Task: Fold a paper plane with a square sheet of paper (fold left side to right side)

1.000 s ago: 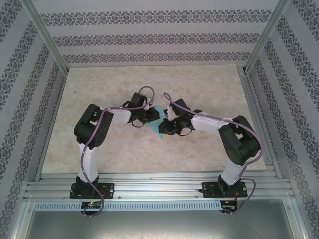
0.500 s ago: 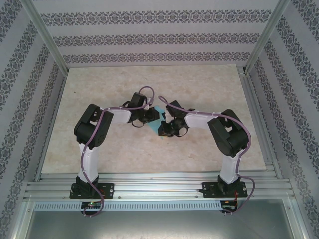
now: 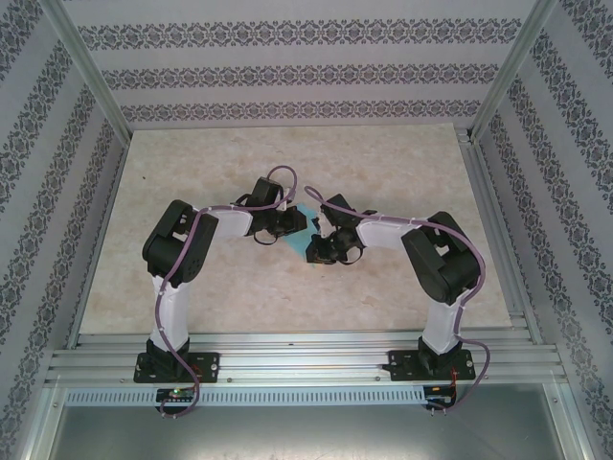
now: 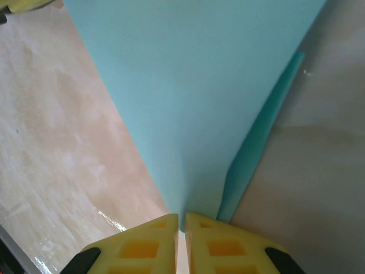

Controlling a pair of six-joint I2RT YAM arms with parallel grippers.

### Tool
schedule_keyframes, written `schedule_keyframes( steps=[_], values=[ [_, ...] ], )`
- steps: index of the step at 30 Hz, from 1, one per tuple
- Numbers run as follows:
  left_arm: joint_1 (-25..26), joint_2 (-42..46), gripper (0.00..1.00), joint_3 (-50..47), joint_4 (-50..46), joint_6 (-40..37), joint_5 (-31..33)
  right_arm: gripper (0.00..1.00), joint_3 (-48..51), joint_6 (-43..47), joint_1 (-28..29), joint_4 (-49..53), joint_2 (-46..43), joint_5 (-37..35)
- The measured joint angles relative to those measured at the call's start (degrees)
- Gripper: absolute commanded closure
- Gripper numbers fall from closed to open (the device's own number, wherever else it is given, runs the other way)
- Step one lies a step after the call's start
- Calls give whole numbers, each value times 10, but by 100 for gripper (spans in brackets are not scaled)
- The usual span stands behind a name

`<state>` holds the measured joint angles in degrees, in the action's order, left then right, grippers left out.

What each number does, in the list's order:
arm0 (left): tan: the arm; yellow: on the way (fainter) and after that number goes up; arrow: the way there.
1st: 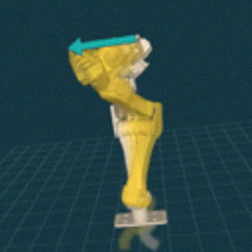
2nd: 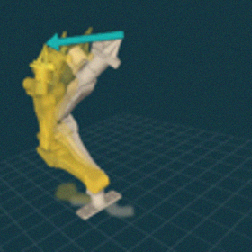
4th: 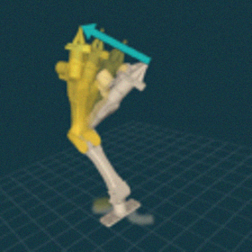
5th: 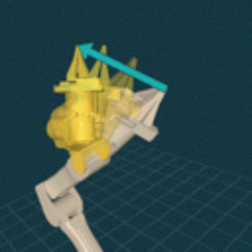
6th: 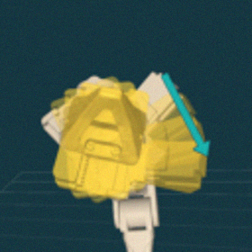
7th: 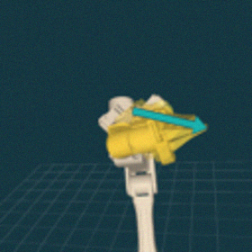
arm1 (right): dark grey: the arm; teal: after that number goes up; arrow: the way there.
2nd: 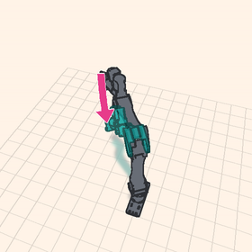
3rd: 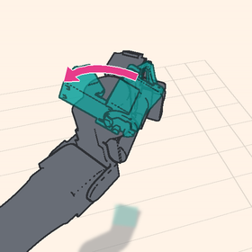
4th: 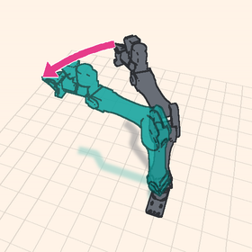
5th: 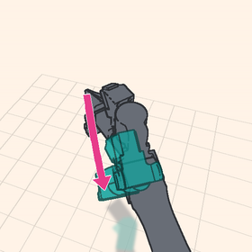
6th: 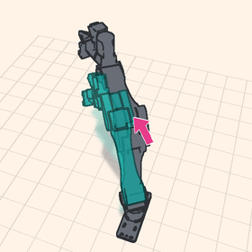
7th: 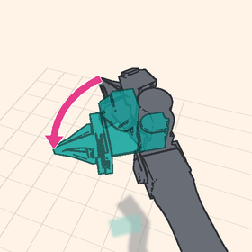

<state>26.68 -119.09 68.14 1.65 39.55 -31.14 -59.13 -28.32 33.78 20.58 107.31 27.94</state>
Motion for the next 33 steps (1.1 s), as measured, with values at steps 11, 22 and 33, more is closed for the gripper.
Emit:
schedule_keyframes(
  steps=[11,22,33],
  values=[
    [0,-2,84,6,-5,-3,8,87,34,0,0,18,-32,-1],
    [0,-2,84,7,-4,-3,13,86,14,-33,-5,9,-58,17],
    [0,-2,84,7,-4,-3,12,86,-22,-62,-5,-67,18,-8]
  ],
)
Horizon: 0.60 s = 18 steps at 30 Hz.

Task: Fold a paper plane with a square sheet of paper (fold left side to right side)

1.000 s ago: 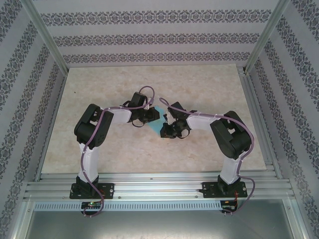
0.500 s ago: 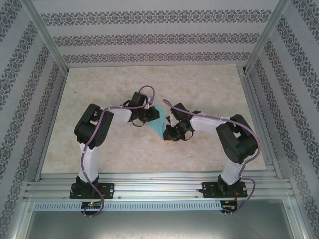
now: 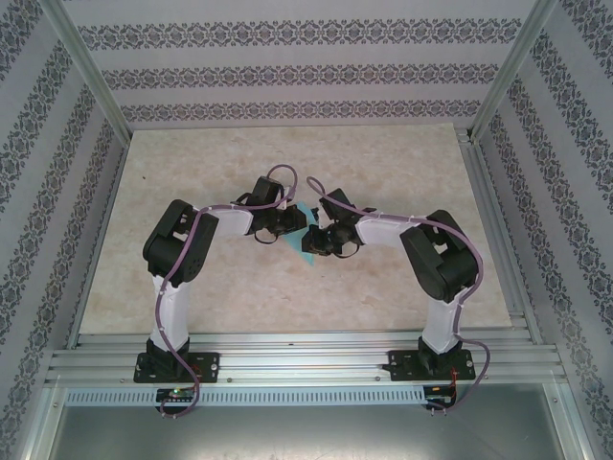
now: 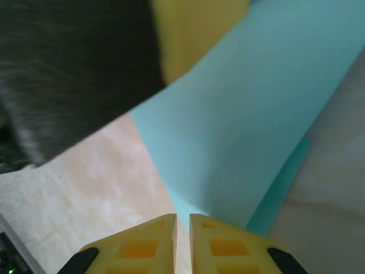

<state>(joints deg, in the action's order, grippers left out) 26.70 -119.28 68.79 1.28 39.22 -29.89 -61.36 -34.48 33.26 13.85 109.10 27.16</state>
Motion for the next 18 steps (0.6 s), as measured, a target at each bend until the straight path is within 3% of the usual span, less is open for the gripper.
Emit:
schedule_keyframes(
  steps=[7,13,18],
  values=[
    [0,0,84,0,0,0,2,86,-7,11,0,18,10,-23],
    [0,0,84,1,-1,0,2,85,48,12,1,7,-31,-29],
    [0,0,77,7,-6,-2,3,81,82,11,1,13,-65,-31]
  ],
)
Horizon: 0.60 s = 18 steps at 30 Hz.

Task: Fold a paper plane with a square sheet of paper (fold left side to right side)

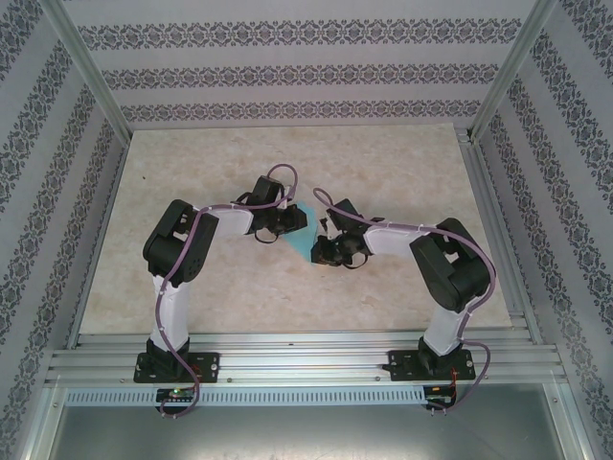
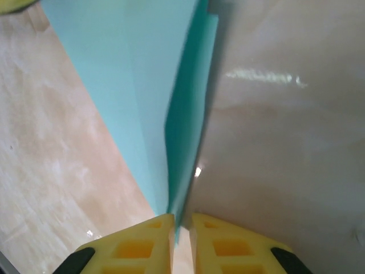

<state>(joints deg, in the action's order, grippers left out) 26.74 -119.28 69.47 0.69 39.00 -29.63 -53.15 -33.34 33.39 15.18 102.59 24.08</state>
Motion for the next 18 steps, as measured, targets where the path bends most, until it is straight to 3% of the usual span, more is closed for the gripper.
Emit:
schedule_keyframes(
  steps=[4,10,18],
  values=[
    [0,0,70,19,-28,-6,2,69,16,0,-7,30,-40,-7],
    [-2,27,61,68,-111,-22,3,59,28,2,-61,7,-130,-12],
    [-36,164,54,64,-132,-26,0,55,6,-7,-78,-61,-82,35]
  ],
)
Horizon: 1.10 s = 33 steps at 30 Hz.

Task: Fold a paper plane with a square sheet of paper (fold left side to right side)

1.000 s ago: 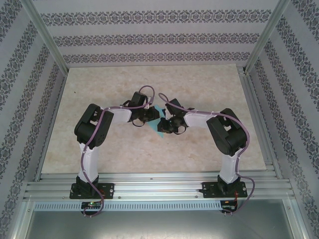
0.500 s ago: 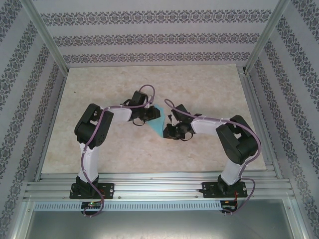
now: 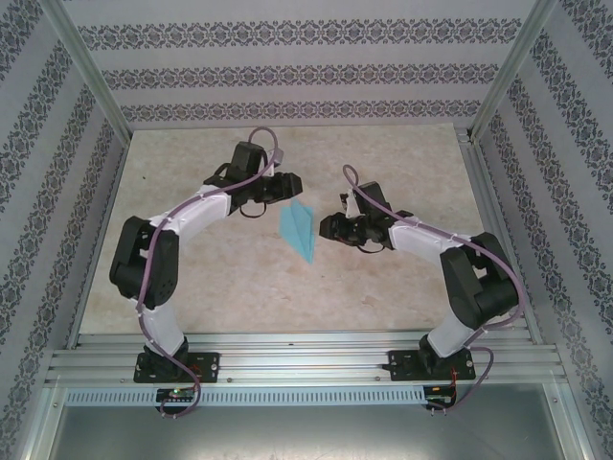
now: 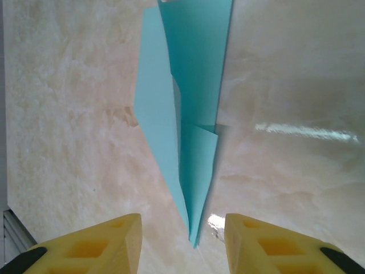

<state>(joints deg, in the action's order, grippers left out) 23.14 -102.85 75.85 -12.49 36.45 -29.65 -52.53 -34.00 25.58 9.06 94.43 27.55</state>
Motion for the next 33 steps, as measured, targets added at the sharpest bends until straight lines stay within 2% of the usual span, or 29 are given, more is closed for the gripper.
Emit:
schedule_keyframes(
  steps=[4,8,12,14,17,21,28,33],
  values=[
    [-25,48,54,-50,0,0,-1,56,-42,3,11,-9,41,14],
    [-33,50,58,-97,-2,0,-1,59,-101,16,14,-5,91,15],
    [-33,50,63,-131,3,8,-16,67,-155,32,14,12,143,15],
    [-33,50,67,-145,11,15,-25,74,-173,40,14,23,164,14],
    [-32,40,71,-153,33,28,-44,75,-186,49,14,40,183,11],
    [-31,-7,74,-137,61,37,-68,73,-190,56,13,56,188,7],
    [-30,-123,75,-45,74,43,-96,74,-190,57,13,69,188,0],
    [-26,-166,75,0,78,44,-112,74,-190,57,13,69,188,0]
  ],
)
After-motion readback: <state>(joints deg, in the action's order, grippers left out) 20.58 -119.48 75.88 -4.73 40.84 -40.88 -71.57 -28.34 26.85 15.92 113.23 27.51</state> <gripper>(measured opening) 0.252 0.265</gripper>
